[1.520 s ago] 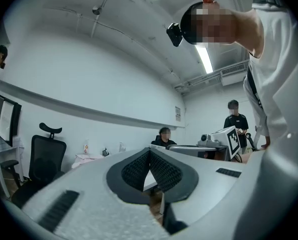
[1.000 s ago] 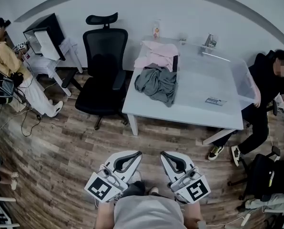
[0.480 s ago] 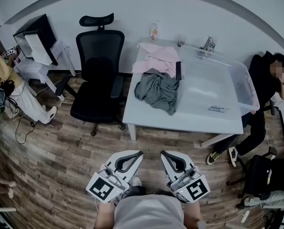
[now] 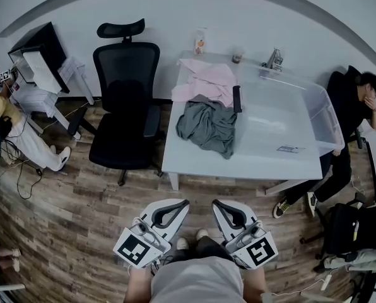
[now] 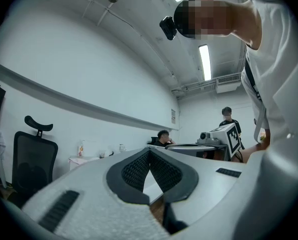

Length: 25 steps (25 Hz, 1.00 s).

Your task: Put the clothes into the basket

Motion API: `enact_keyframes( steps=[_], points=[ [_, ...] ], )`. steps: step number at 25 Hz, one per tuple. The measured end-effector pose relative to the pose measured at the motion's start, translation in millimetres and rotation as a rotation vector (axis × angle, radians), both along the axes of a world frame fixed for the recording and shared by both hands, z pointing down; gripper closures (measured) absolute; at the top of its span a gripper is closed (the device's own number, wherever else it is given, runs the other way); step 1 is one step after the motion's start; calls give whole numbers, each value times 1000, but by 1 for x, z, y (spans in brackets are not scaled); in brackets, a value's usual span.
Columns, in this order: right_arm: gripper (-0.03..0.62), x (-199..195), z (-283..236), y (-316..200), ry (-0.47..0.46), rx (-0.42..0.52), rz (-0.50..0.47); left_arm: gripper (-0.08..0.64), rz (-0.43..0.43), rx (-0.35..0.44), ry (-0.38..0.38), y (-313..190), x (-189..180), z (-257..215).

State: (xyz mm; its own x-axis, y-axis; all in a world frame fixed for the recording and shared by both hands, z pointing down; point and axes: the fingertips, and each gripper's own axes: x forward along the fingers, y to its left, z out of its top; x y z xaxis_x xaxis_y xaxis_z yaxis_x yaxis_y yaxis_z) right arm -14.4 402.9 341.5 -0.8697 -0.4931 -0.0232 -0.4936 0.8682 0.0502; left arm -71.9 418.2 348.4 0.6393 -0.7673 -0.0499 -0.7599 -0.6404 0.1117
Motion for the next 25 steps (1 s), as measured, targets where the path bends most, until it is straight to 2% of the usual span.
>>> enact_keyframes(
  steps=[5,20,24,25],
  points=[
    [588,-1,10,-25,31,-24,7,555,7,-7,5,-25,-2,2],
    [588,-6,-1,-126,-19,-5,-52,555,-45,-15,-15,-119,-6,-1],
    [588,-3,-9,-147,-45,1,-67,555,-58,33,-11,-140,-3,-9],
    [588,-2,-9,-152,-45,3,-69,555,-62,22,-16,-144,-2,-9]
  ],
)
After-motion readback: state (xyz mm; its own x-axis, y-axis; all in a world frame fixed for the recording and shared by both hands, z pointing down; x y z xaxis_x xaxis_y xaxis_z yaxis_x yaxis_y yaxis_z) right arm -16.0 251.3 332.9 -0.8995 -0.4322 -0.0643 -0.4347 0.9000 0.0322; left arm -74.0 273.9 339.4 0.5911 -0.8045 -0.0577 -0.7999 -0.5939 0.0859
